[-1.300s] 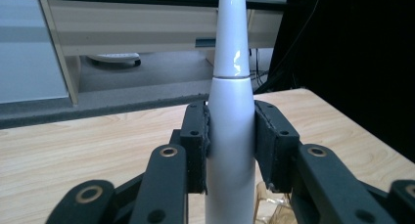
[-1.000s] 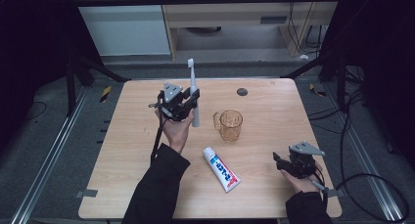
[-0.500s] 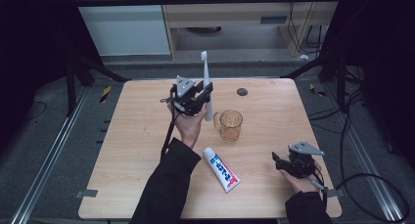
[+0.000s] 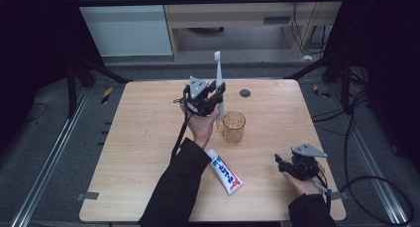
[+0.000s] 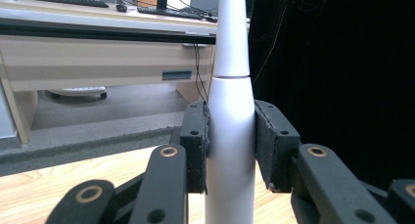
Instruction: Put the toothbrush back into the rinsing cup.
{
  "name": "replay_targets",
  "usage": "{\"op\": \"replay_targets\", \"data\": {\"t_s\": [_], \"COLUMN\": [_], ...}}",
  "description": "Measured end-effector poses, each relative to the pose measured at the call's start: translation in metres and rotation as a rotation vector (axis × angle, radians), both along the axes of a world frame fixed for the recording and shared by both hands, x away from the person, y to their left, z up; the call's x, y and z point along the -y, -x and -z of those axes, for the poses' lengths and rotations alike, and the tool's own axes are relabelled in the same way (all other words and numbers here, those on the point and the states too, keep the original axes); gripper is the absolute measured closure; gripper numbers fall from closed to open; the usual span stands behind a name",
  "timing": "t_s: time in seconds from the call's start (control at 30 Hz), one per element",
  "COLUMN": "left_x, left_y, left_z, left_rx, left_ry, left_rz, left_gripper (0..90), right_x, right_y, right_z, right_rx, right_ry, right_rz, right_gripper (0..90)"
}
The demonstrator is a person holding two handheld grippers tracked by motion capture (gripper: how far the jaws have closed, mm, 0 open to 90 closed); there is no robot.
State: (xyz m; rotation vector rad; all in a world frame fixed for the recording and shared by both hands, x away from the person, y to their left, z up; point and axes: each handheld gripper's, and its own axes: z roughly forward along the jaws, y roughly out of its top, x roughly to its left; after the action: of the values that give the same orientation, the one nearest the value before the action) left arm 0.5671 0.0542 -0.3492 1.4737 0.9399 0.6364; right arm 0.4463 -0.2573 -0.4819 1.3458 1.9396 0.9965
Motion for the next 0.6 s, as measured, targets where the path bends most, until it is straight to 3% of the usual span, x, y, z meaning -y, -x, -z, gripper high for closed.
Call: {"op": "replay_targets", "data": {"t_s": [0.6], "left_x": [0.022], "left_y": [-0.004], "left_z": [0.011], "left_rx": [0.011], "left_ry": [0.006], "left_rz": [0.043], "left_gripper": [67.2], "right_x": [0.000], "right_y": [0.000], "right_z": [0.000], "right_rx": [0.003], "right_ry": [0.003], "right_rz": [-0.004], "right_gripper": [32.9]}}
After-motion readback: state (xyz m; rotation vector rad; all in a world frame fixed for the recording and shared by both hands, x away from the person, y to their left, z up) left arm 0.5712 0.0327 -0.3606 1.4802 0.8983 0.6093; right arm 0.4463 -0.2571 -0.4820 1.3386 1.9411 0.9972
